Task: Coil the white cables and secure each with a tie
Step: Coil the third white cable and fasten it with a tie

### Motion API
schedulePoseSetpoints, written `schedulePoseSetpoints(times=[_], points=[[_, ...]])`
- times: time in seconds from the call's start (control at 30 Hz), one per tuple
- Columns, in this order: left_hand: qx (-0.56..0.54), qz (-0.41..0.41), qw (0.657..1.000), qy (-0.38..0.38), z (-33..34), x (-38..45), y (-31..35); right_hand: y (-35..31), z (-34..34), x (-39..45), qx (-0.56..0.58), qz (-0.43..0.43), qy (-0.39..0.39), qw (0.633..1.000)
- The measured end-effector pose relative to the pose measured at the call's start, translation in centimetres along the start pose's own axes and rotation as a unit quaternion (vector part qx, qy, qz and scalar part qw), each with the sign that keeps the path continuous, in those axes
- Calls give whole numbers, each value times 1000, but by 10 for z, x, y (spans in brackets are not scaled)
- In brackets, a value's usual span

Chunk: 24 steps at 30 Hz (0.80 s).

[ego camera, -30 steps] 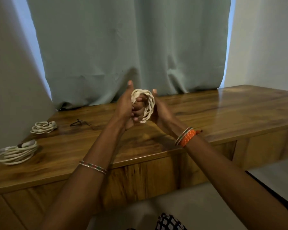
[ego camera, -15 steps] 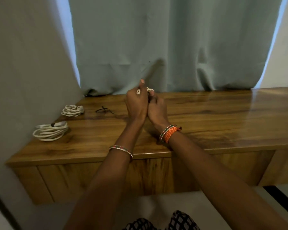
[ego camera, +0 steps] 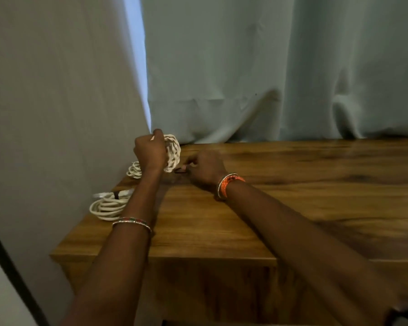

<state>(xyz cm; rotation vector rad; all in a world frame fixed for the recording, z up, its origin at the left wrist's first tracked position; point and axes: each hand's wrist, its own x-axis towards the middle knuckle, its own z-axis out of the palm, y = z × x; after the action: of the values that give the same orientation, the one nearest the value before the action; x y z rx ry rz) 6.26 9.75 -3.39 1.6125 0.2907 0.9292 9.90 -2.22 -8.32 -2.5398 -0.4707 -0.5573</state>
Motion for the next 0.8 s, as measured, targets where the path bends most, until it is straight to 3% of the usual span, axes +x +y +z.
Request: schedulePoseSetpoints(times=[0.1,0.23,0.33,0.4,0.5,0.63,0.8], points=[[-1,-3,1000,2,6,9,-5,-7,12,16,-133,-58,-21,989],[-3,-49,999,-10,13,14,-14,-3,15,22,-144,-111,8,983],[-35,-98,994,-23,20,23,-30,5,1,19,19,-86,74,993],[-50,-107,992,-45,26,23,-34,12,-14,16,150,-45,121,980],[-51,-88,991,-82,34,3,-15,26,-34,7,251,8,123,960],[-66,-82,989,-104,65,-6,-15,52,-46,-4,239,29,103,965],[-67,-117,980,-145,81,-12,-21,62,-58,-5,285,74,152,943]])
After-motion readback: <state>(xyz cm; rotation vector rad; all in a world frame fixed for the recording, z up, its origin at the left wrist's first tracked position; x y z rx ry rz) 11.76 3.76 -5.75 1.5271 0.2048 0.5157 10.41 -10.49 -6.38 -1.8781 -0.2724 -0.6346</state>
